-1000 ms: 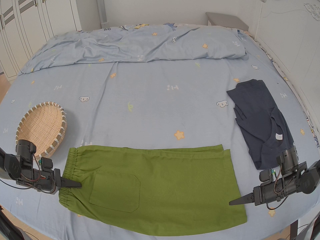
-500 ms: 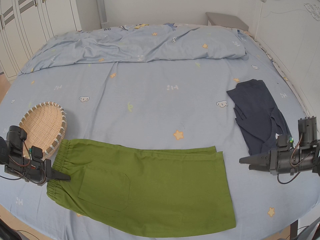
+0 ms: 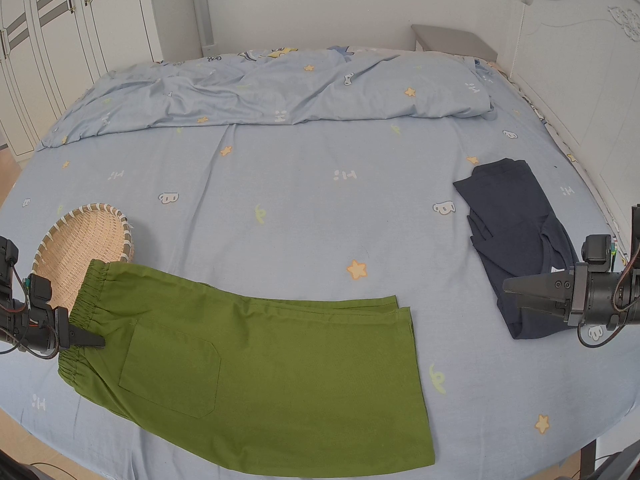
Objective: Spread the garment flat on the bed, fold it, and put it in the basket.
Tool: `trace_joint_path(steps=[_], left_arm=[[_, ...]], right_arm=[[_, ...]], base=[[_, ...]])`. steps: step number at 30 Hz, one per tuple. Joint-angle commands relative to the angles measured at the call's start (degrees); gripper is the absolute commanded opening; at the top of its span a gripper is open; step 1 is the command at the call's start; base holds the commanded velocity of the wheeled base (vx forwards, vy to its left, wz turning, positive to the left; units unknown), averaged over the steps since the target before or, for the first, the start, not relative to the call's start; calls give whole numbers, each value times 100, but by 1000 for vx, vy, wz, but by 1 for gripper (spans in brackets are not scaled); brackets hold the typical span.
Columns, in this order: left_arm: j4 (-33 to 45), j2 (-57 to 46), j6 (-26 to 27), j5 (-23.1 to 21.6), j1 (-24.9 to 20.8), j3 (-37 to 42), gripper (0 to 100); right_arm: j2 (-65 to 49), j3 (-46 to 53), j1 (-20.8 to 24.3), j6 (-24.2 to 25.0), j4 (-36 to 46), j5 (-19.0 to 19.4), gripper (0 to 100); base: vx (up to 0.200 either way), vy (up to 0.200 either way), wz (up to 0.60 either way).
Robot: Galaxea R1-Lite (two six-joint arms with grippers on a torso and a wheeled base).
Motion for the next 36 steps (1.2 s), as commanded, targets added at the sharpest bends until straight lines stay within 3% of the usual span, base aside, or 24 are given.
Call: trace_joint_path(steps=[1,4,7,8,9,13,15,18,22,27,31,36], left_arm=[[65,-175,-132,4,-209,-84,0],[267,-448,-493,101,-605,-295,0],[636,-702,-1266,566,-1457,-831,0],[636,-702,-1266,566,-1457,-831,0],[663,-790,-1811,848,-2046,-1086,0],[627,-808,-2646,1551,-3443,-1358,0],[575,-799,-2752,2043,-3971,-1411,0],[434,-782,-2778,2412,-4577,-1516,0],[267,-597,-2760,2465,-5254,-1587,0],[56,-342,-2760,2579,-5737,-1701,0],[-137,176,-2839,3019,-6335,-1833,0],[-313,519,-3121,3150,-6810,-1798,0]], right_arm=[[-77,-13,27,5,-8,5,100],[-85,-22,9,5,-8,-13,100],[-85,-31,-17,5,-8,-13,100],[-85,-31,-17,5,-8,-13,100],[-77,-13,-9,-4,-8,-21,100],[-59,-13,0,-4,-8,-21,100],[-41,-13,0,-4,-8,-21,100],[-41,-4,-9,-12,-17,-21,100],[-68,48,27,-83,-52,-30,100],[-41,48,18,-83,-52,-30,100],[47,57,9,-91,-52,-30,100],[143,57,-9,-91,-61,-30,100]], base=[[0,0,0],[0,0,0],[0,0,0],[0,0,0],[0,0,0],[0,0,0],[0,0,0],[0,0,0],[0,0,0],[0,0,0],[0,0,0],[0,0,0]])
